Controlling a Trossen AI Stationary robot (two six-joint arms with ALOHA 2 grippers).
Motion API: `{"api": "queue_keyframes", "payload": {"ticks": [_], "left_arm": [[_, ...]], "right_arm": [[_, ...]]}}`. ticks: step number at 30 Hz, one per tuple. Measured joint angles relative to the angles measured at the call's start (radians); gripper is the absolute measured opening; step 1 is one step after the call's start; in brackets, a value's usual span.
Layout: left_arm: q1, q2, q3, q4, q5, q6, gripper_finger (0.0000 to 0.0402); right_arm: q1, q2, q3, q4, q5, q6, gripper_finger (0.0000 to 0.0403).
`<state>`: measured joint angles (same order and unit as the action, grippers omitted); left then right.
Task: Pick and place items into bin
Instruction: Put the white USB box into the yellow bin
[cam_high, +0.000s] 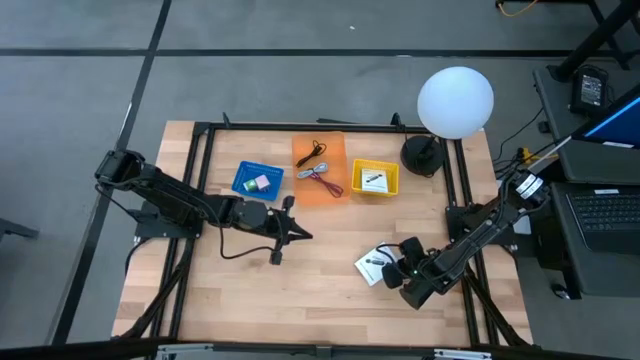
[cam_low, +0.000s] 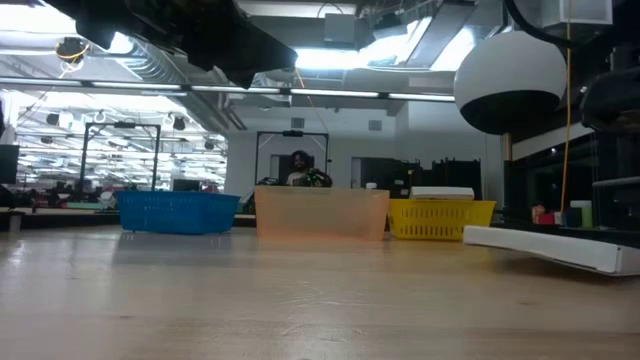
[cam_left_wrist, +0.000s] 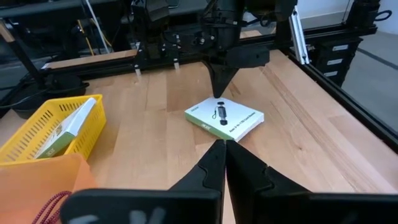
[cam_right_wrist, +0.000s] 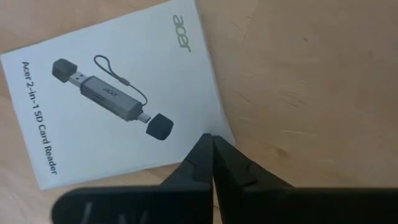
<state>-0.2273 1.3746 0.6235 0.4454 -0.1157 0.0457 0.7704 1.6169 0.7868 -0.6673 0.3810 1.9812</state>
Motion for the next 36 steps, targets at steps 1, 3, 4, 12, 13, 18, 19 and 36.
{"api": "queue_keyframes", "payload": {"ticks": [1,3,4,12,13,18,19,36], "left_arm": [[0.000,0.000,0.000,0.000,-0.006,0.001,0.0010],[0.000,0.000,0.000,0.000,-0.031,0.001,0.0016],[0.000,0.000,0.000,0.000,-0.049,0.001,0.0021],[0.000,0.018,0.000,0.008,-0.159,-0.119,0.0068],[0.000,0.027,0.000,0.009,-0.155,-0.137,0.0075],[-0.001,0.127,0.000,0.127,-0.133,-0.253,0.0119],[0.000,0.153,0.000,0.174,-0.106,-0.278,0.0128],[0.014,0.509,0.156,0.311,0.151,-0.782,0.0226]], "right_arm": [[0.000,0.000,0.000,0.000,-0.001,0.000,0.0000],[0.000,0.001,0.000,-0.001,-0.002,0.000,0.0000],[0.000,0.001,0.000,-0.001,-0.004,0.000,0.0000],[0.000,0.002,-0.002,-0.003,0.000,-0.002,0.0000],[0.000,0.003,-0.002,-0.003,0.004,-0.003,0.0000],[0.000,0.003,-0.002,-0.002,0.005,-0.003,0.0000],[0.000,0.003,-0.002,-0.003,0.005,-0.003,0.0000],[0.000,0.003,-0.003,0.004,0.011,-0.030,0.0000]]}}
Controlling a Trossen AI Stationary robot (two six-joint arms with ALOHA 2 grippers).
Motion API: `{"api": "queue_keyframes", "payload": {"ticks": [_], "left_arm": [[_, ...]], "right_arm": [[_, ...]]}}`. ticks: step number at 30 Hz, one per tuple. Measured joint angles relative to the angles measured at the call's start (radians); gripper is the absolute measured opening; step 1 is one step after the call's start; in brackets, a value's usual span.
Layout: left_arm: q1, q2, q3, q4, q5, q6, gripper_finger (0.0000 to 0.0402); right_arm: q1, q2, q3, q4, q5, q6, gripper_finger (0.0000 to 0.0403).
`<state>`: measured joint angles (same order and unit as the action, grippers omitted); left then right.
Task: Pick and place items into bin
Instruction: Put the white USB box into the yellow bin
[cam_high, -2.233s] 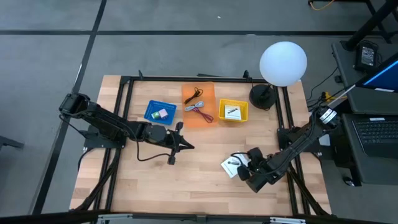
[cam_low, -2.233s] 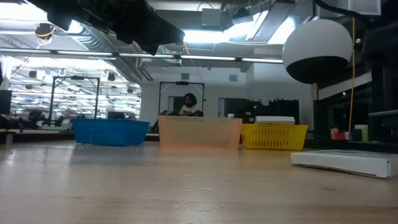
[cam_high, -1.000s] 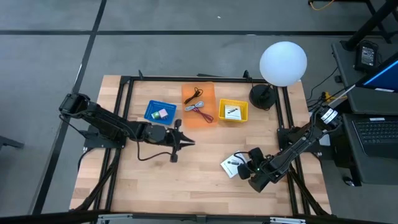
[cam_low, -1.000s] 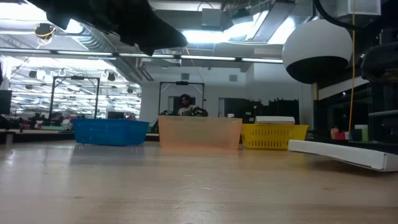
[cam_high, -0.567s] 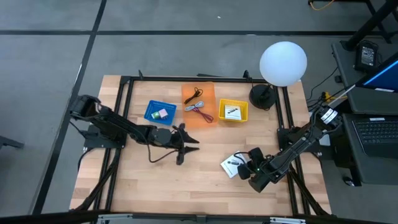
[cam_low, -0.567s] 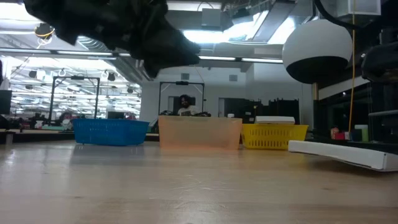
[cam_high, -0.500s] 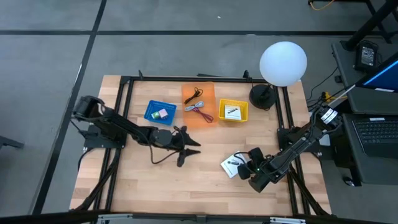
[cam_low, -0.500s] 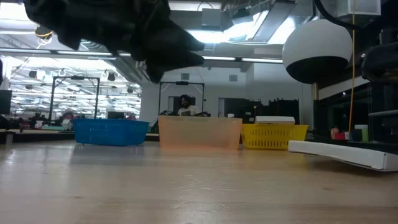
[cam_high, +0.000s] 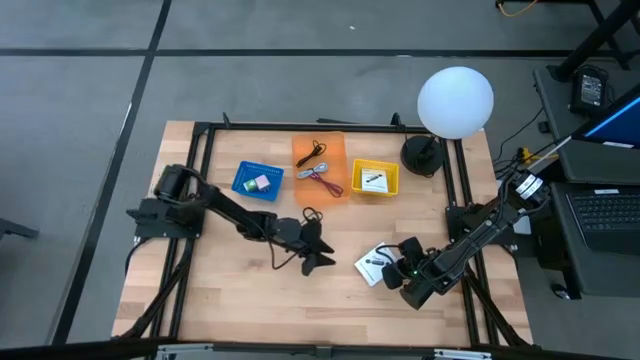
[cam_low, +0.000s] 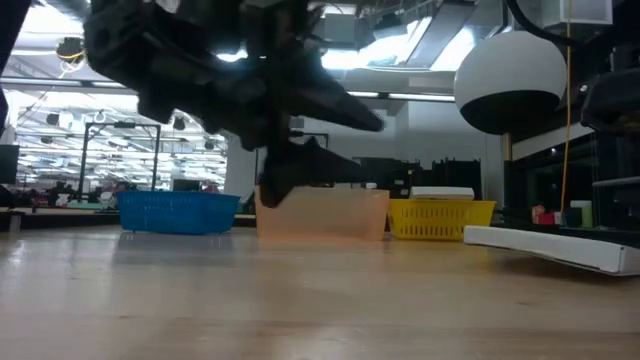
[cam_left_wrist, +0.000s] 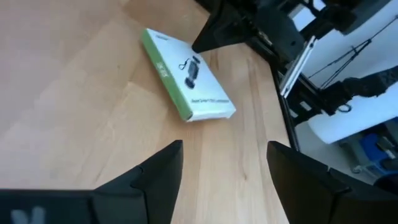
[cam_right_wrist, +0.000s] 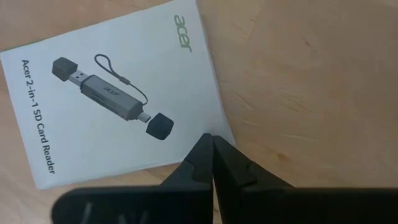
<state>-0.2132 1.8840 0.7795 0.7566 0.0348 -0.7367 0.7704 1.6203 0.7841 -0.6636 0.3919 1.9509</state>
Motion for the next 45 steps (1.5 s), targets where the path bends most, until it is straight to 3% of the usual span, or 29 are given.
{"api": "queue_keyframes", "payload": {"ticks": [9,24,45], "left_arm": [[0.021,0.139,0.136,-0.067,0.106,-0.113,0.0237],[0.040,0.183,0.320,-0.363,0.035,-0.069,0.0238],[0.051,0.272,0.464,-0.472,0.070,-0.062,0.0238]], "right_arm": [[0.000,0.000,0.000,0.001,0.000,-0.017,0.0000],[0.000,0.001,0.000,0.001,0.000,-0.020,0.0000],[0.000,0.001,0.000,0.002,0.008,-0.022,0.0000]]}}
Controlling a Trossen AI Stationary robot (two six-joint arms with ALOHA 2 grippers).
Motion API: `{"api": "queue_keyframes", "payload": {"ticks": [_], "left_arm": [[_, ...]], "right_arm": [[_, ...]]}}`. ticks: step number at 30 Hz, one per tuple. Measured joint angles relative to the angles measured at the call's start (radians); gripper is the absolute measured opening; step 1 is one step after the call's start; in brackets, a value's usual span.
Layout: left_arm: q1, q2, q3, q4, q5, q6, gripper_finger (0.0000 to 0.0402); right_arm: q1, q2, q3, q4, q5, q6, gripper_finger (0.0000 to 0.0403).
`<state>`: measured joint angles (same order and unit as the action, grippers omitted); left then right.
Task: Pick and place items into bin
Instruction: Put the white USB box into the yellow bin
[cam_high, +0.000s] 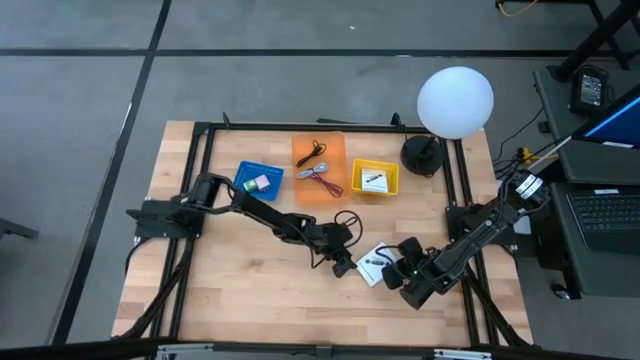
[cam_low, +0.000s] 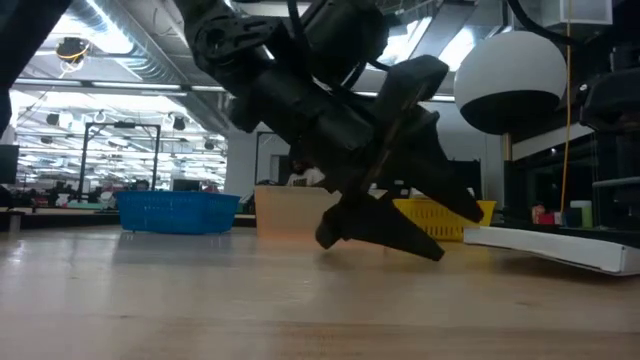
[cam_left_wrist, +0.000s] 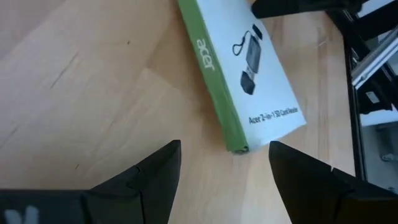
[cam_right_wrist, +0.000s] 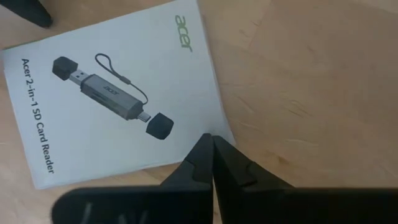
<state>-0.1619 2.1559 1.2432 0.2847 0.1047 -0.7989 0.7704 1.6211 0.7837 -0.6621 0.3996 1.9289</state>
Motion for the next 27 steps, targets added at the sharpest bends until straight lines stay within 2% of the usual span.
{"api": "queue_keyframes", "payload": {"ticks": [27], "left_arm": [[-0.016,0.004,0.028,-0.005,-0.006,-0.017,0.0237]], "right_arm": [[-0.013,0.001,-0.002,0.028,0.028,0.000,0.0000]]}}
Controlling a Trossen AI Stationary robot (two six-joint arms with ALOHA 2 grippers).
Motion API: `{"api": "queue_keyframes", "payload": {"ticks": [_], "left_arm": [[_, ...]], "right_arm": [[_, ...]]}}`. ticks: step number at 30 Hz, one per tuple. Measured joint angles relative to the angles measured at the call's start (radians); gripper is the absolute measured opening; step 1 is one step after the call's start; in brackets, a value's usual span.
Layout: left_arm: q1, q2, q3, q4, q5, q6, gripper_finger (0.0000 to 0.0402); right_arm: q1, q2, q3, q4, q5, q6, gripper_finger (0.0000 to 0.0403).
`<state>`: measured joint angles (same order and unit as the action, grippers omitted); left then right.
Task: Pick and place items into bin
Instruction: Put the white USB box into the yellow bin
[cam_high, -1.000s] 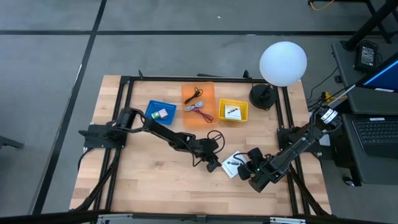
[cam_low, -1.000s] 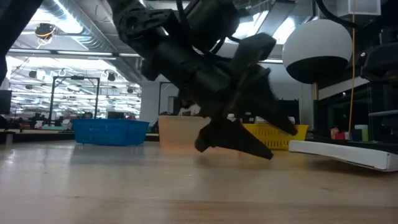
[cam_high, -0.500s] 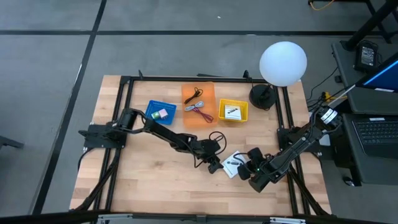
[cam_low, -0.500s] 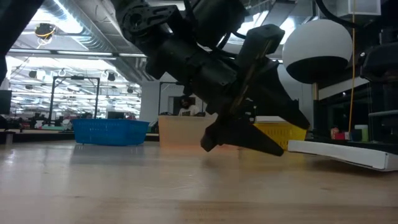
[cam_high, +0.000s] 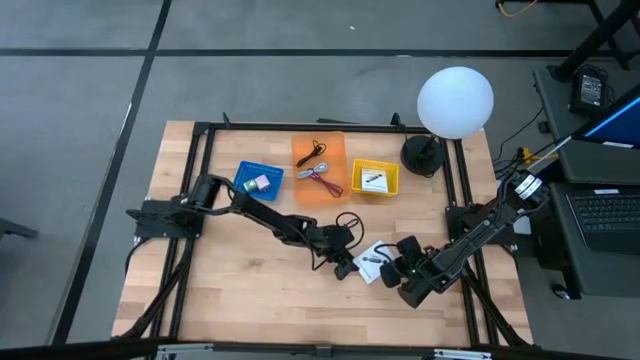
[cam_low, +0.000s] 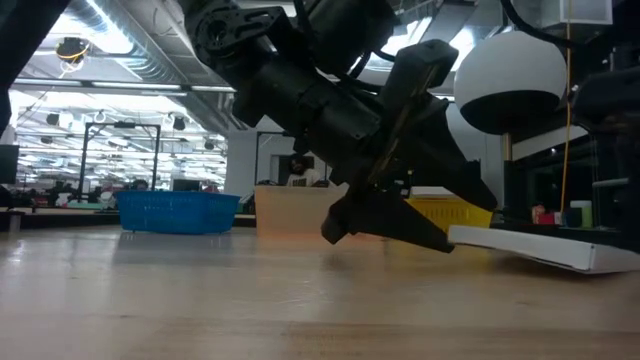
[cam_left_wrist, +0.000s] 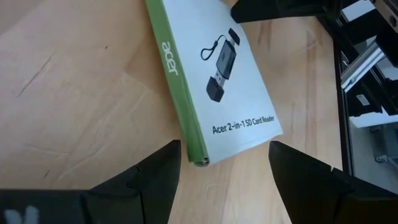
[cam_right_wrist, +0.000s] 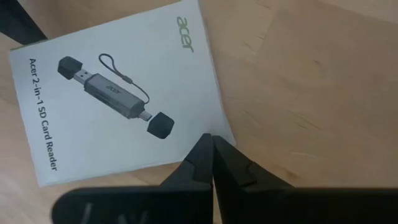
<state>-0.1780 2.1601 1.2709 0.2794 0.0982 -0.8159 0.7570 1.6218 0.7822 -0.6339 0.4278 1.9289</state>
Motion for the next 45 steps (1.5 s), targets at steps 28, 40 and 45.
{"api": "queue_keyframes", "payload": {"ticks": [28,40,45], "left_arm": [[-0.031,0.000,0.000,0.010,-0.024,0.079,0.0180],[-0.023,-0.008,0.000,0.045,-0.020,0.183,0.0042],[-0.008,-0.009,0.000,0.046,0.010,0.216,0.0028]], "right_arm": [[-0.047,0.033,0.002,0.086,0.042,-0.049,0.0000],[-0.042,0.034,0.003,0.082,0.064,-0.097,0.0000],[-0.031,0.038,0.038,0.005,0.068,-0.109,0.0000]]}}
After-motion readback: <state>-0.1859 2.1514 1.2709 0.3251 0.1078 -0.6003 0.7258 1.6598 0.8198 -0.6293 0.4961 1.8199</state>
